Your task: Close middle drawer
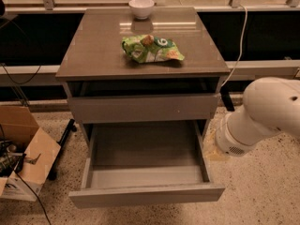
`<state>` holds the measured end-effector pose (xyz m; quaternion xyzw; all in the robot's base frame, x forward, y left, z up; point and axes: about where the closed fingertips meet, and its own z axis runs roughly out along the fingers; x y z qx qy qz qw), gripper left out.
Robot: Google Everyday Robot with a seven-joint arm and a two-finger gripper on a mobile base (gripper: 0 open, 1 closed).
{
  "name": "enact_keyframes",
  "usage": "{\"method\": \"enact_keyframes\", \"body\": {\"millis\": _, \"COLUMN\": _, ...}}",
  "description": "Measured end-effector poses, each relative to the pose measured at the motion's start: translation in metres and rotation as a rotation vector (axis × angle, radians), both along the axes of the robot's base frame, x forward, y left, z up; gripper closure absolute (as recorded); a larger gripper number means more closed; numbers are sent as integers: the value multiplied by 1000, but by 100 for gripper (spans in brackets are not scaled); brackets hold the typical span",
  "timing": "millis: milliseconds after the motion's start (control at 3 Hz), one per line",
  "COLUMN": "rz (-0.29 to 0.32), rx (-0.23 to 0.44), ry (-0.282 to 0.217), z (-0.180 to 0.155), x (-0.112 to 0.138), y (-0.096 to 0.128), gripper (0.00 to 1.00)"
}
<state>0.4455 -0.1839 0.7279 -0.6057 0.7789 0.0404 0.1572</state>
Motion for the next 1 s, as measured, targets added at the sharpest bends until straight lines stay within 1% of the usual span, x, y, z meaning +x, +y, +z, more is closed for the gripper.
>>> {"method": "enact_keyframes", "body": {"millis": 333, "rz": -53, "rx": -51, "ry": 50, "z": -67, "x": -11, "y": -33, "gripper": 100}}
{"method": "enact_keyframes", "body": {"millis": 667, "rz": -68, "rx": -39, "ry": 108, "z": -115, "x": -18, "y": -54, "gripper": 100}}
{"method": "enact_keyframes", "body": {"millis": 1000, "rz": -70, "rx": -26, "ry": 133, "z": -127, "x": -22, "y": -52, "gripper": 100}}
